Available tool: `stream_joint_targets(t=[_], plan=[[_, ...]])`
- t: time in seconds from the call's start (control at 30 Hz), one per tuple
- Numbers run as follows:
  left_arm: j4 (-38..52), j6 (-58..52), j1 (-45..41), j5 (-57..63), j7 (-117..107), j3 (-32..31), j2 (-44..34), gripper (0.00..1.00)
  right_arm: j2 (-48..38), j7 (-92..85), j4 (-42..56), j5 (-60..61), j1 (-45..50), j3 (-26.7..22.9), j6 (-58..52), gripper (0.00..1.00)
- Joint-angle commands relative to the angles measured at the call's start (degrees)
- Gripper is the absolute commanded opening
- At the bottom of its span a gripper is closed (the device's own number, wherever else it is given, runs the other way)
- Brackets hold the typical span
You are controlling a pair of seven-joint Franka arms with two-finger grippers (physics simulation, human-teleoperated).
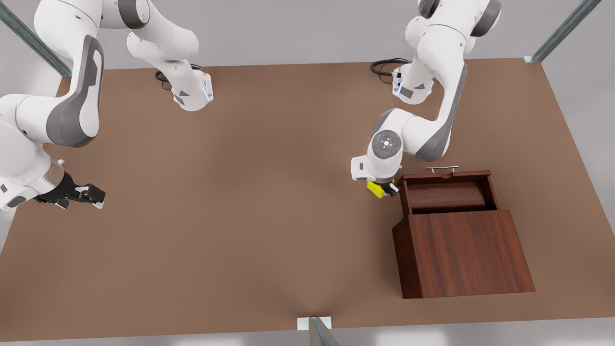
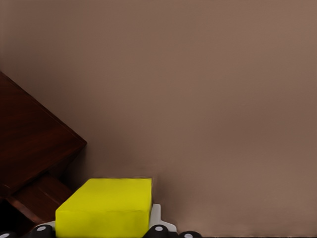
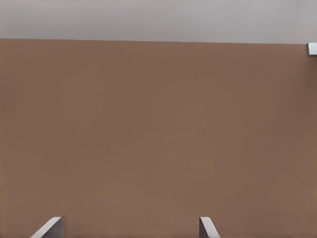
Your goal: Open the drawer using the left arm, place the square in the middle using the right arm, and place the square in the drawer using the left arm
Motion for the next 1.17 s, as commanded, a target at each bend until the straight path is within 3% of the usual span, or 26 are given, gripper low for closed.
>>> stream_joint_targets(t=[0.0,0.3,0.47,0.5,0.77,0.83,0.93,0.97,1.0,1.03,1.13], plan=[[0.02,-0.31,-0.17,-5.71,1.44,0.95,-0.17,0.65,0.0,0.0,0.0,0.06,-0.01,0.0,0.0,1.0],[-0.86,-3.56,-0.17,-8.62,27.81,17.47,-1.58,0.64,0.08,0.0,0.0,0.06,-0.01,0.0,0.0,1.0],[-1.3,-2.77,0.18,-8.7,29.93,19.32,1.41,0.66,0.61,0.09,0.09,0.06,-0.01,0.0,0.0,1.0],[-1.3,-2.77,0.45,-9.14,30.01,19.32,1.5,1.0,0.61,0.0,0.0,0.06,-0.01,0.08,0.0,1.0],[-1.03,-4.35,0.36,-9.49,24.93,20.11,0.89,1.0,0.7,0.0,0.09,0.06,0.07,0.08,0.0,1.0],[4.32,-9.36,0.36,-9.49,1.82,20.29,-0.17,1.0,1.05,0.09,0.09,0.14,0.16,0.17,0.0,1.0],[12.49,-9.45,0.54,-9.41,-6.8,22.57,-0.96,1.0,1.31,0.09,0.88,0.14,0.34,0.26,-0.09,1.0],[12.94,-9.45,3.5,-9.23,-11.98,20.13,-2.71,1.0,1.31,0.09,0.88,0.14,0.34,0.26,-0.09,1.0],[12.85,-9.54,13.35,-6.17,-15.15,7.92,-6.49,1.0,1.31,0.09,0.88,0.14,0.34,0.26,-0.09,1.0],[12.41,-9.54,16.08,-4.23,-15.78,4.31,-8.51,1.0,1.31,0.09,0.88,0.14,0.34,0.26,0.0,1.0],[8.9,-8.75,19.26,-3.69,-15.78,1.92,-13.97,1.0,1.49,0.09,0.88,0.14,0.34,0.26,0.79,1.0]])
